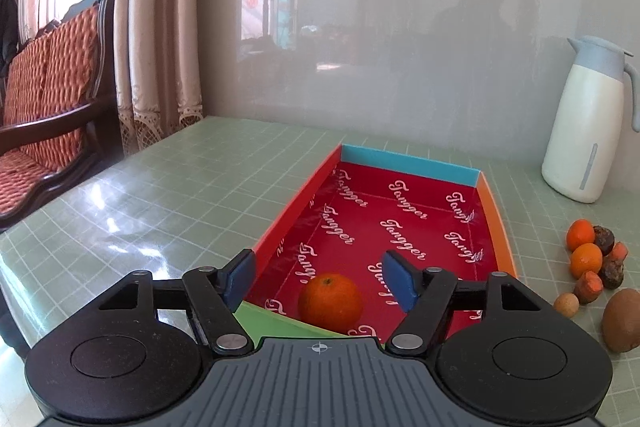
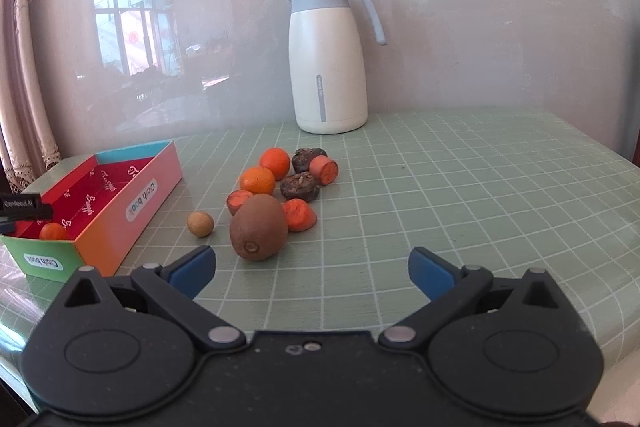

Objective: Organize fruits
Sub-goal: 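Carry the mandarin with the left tool into the box and release, then grasp the brown kiwi with the right tool while the left tool withdraws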

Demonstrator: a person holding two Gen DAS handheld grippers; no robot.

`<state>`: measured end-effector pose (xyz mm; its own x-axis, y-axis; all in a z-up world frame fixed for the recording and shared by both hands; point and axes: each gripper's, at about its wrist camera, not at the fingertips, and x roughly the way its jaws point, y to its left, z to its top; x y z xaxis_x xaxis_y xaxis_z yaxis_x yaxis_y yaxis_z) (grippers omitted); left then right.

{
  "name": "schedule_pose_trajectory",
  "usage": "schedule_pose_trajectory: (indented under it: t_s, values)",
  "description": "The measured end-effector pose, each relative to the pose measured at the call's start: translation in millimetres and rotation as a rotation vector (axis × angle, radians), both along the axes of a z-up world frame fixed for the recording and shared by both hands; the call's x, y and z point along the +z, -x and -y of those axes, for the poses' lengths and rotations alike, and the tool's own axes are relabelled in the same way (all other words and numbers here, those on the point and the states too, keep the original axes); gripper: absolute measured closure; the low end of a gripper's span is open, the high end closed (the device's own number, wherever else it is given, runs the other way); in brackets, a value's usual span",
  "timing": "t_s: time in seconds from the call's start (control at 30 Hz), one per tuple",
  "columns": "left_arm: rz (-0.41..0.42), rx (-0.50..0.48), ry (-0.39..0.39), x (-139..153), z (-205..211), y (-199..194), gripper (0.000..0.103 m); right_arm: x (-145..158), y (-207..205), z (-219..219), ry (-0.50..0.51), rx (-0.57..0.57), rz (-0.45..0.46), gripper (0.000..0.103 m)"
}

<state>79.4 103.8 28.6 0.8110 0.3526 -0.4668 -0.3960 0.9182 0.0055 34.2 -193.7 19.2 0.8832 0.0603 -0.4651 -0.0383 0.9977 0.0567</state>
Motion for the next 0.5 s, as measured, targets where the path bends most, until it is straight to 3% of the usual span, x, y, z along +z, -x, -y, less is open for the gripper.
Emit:
schedule_pose_trajectory:
  t_s: [0.23,0.33,0.4,0.47,0.5]
  values:
    - [0.098,-0.013,-0.007,16.4,-10.9,30.5,0.028,6.1,-11.3,-9.7,0.039,0.038,0.019,0.0]
    - [0.128,-0.006,-0.023,21.3,-14.8,41.0,0.026,8.1,-22.6,-10.9,-0.008,0.081,-0.014,0.0]
    - [0.135,-0.006,-0.023,22.3,-18.6,46.7,0.025,8.3,-34.8,-7.3,-0.109,0.128,-0.046,0.0]
    - [0.142,-0.001,-0.014,21.9,-25.0,52.3,0.023,7.6,-45.0,-6.7,-0.152,0.104,-0.072,0.0]
    - [0.146,0.004,-0.008,21.8,-28.0,55.2,0.023,7.7,-49.2,-9.9,-0.127,0.074,-0.081,0.0]
